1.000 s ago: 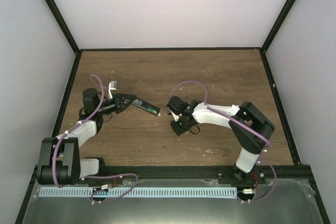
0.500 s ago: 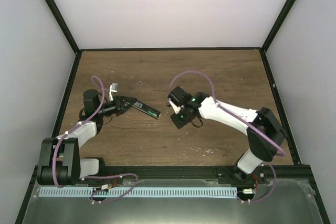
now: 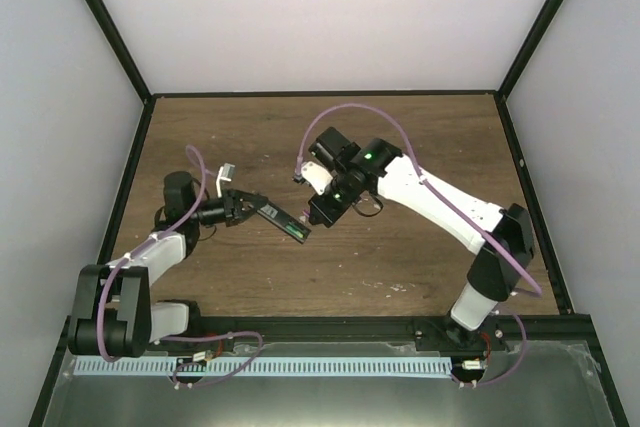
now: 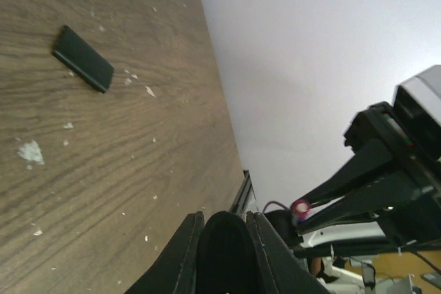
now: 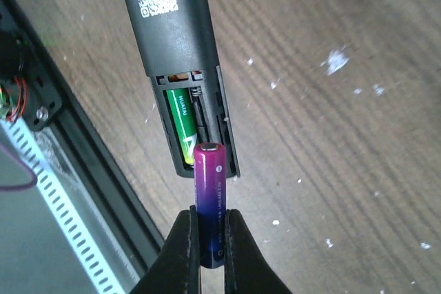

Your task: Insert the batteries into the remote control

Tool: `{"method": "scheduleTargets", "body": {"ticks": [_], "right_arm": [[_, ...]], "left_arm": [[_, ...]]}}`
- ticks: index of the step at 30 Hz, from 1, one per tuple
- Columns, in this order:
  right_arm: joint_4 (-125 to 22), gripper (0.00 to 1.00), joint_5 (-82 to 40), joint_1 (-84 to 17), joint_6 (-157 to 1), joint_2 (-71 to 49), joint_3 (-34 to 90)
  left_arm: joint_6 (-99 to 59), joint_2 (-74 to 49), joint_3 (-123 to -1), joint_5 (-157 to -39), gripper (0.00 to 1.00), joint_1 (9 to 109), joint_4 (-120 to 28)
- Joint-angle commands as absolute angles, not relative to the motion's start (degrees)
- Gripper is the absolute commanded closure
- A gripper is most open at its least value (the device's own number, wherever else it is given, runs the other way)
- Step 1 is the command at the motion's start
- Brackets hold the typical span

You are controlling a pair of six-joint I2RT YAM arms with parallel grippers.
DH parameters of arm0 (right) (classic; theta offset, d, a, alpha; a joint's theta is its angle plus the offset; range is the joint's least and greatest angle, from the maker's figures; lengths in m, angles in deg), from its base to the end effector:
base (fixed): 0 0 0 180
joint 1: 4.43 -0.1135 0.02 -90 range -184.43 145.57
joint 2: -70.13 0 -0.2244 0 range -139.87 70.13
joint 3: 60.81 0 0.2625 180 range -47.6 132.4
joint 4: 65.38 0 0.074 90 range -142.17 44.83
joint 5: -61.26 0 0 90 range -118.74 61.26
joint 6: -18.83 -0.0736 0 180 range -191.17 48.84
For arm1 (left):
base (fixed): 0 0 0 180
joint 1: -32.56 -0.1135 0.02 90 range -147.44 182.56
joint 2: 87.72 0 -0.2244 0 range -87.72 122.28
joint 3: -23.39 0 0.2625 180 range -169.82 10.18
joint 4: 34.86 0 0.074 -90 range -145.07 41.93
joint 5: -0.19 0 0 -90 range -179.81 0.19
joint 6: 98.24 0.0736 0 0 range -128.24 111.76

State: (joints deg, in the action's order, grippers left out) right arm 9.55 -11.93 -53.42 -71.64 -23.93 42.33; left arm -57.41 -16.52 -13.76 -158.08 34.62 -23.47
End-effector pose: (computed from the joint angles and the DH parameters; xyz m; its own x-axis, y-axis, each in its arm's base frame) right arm 0.2164 0.2812 0.2470 -0.6053 -0.6841 -0.4069 -0.7951 0.5445 0.2672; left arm 0.2560 -0.0776 0.1399 -0.9100 -0.2476 -0.3326 0.2775 0.2322 -0.9322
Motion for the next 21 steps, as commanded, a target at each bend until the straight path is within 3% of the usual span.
{"method": "scheduleTargets", "body": {"ticks": [1, 21], "right_arm": [[17.3, 0.99, -5.9, -53.7, -68.8, -26.7, 46.8], [21.9, 0.98, -7.4, -54.7, -69.9, -32.7, 50.9]], "left_arm": [[-54.8, -15.8, -15.1, -161.1, 1.00, 37.3, -23.4], [-65.9, -14.2, -16.7, -156.7, 1.00, 40.5, -17.6]]}}
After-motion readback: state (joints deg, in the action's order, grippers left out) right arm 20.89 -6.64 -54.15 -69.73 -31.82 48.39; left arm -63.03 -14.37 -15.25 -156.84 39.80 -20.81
